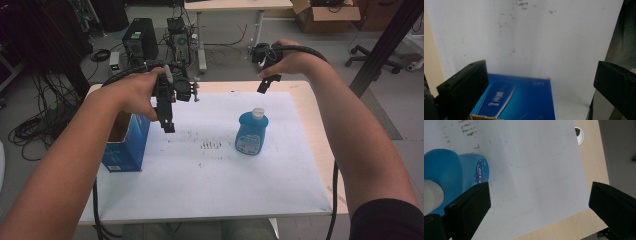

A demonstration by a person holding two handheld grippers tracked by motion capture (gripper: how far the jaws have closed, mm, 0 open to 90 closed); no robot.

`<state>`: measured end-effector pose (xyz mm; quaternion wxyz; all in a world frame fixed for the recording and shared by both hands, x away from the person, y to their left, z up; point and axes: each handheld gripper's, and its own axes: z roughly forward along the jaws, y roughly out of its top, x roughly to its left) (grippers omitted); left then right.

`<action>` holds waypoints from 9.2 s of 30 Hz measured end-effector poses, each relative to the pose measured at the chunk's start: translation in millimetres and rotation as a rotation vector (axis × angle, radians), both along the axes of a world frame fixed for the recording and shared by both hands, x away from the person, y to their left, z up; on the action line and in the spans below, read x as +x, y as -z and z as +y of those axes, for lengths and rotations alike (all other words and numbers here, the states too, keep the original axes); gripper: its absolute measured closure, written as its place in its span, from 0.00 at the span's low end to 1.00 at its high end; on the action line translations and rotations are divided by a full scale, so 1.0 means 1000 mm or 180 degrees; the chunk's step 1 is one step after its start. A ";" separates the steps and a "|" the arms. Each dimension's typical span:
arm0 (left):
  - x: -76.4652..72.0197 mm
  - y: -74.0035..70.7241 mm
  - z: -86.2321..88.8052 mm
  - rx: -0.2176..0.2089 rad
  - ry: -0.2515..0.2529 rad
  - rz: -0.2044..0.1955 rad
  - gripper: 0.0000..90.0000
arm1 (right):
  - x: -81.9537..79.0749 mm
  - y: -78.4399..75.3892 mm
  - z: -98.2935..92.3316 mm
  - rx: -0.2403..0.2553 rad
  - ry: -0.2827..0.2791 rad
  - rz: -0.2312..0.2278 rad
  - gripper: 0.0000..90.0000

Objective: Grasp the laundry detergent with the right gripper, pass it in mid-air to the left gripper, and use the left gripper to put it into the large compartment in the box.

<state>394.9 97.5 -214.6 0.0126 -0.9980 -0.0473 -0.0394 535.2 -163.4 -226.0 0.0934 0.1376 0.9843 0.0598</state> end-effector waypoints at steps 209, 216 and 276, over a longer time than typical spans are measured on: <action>-0.037 0.039 0.006 0.0194 0.0073 0.0020 0.00 | -0.121 0.177 -0.056 0.2623 0.0268 -0.0464 0.18; -0.037 0.038 0.004 0.0186 0.0072 0.0009 0.00 | -0.121 0.177 -0.055 0.2637 0.0231 -0.0443 0.21; -0.039 0.024 -0.007 0.0116 0.0121 0.0020 0.00 | -0.159 0.126 -0.039 0.2597 -0.0747 -0.0397 0.51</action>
